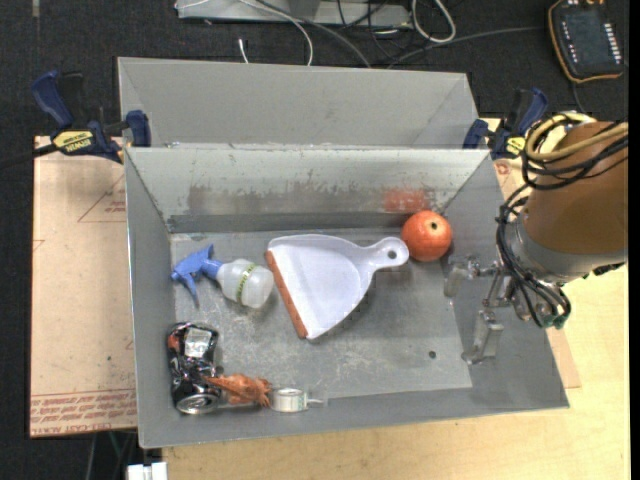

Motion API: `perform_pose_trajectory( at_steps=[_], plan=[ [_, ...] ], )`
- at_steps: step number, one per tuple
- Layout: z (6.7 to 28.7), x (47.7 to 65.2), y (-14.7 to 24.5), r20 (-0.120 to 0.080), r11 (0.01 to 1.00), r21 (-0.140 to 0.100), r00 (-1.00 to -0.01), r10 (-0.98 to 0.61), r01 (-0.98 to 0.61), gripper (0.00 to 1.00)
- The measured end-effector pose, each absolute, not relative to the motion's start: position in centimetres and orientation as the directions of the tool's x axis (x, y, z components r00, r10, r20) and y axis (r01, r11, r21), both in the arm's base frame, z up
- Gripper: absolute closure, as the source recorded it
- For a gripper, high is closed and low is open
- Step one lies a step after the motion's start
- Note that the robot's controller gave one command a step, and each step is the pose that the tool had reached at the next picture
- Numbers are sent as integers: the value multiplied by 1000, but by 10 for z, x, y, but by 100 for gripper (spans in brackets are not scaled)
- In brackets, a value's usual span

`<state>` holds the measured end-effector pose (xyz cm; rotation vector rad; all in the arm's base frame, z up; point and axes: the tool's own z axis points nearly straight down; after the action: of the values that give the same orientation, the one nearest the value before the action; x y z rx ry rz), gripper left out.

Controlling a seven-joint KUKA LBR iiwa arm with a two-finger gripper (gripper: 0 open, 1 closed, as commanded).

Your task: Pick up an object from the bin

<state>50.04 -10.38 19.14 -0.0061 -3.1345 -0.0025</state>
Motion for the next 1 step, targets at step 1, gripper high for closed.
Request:
perform_pose_trajectory(
  at_steps=[1],
  plan=[
    [196,502,-103,-1,1000,0,-1000,-1,-1,0]
  ],
)
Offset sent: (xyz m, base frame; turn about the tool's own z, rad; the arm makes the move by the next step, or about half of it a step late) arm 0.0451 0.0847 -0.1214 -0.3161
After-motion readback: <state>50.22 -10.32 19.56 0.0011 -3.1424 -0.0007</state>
